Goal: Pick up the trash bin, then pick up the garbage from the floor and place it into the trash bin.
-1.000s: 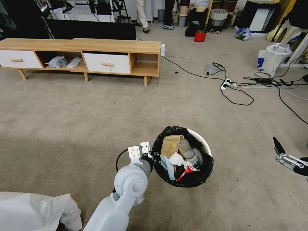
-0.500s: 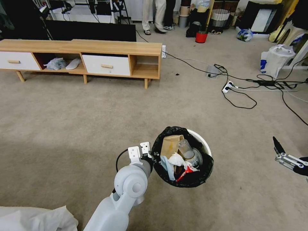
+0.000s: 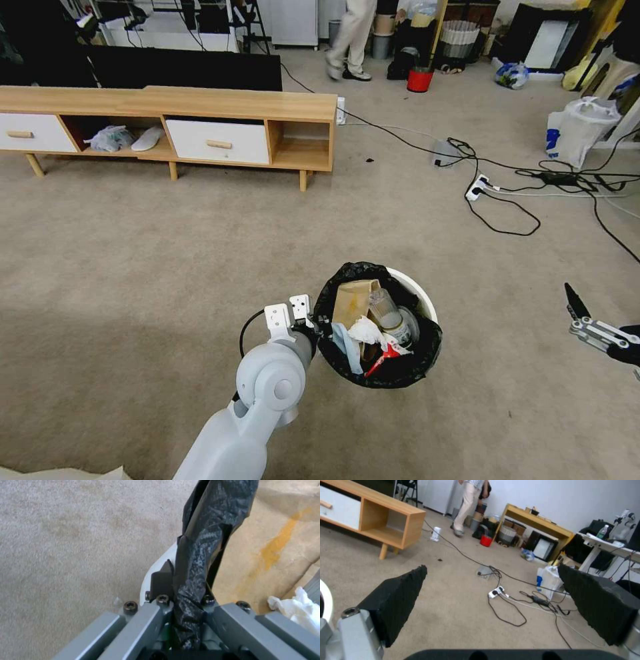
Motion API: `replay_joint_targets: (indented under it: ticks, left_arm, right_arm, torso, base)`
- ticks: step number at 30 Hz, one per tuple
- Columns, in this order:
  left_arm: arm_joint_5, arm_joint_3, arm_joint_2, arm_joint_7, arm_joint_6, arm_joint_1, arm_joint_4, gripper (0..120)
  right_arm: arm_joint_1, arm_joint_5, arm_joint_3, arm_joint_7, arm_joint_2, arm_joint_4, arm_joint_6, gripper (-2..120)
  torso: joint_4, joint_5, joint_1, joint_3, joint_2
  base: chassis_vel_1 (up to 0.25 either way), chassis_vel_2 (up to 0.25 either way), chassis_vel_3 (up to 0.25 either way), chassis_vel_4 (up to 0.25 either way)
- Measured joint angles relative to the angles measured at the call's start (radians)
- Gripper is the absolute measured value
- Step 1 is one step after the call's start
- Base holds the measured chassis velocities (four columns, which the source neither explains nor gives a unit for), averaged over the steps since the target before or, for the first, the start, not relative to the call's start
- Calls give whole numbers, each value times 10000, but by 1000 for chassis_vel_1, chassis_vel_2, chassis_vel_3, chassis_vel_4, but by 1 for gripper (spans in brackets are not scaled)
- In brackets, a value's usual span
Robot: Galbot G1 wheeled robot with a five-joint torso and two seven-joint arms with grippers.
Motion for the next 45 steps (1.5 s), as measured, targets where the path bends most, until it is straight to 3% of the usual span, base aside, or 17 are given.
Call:
replay_joint_targets:
  ticks: [45]
  left_arm:
    - [11, 25, 17, 0, 0, 12, -11, 1]
  right_arm:
    - [-7, -23, 0, -96, -12, 0, 55, 100]
  torso:
    - [-1, 0, 0, 0, 0]
  base:
    - [-99, 100, 97, -99]
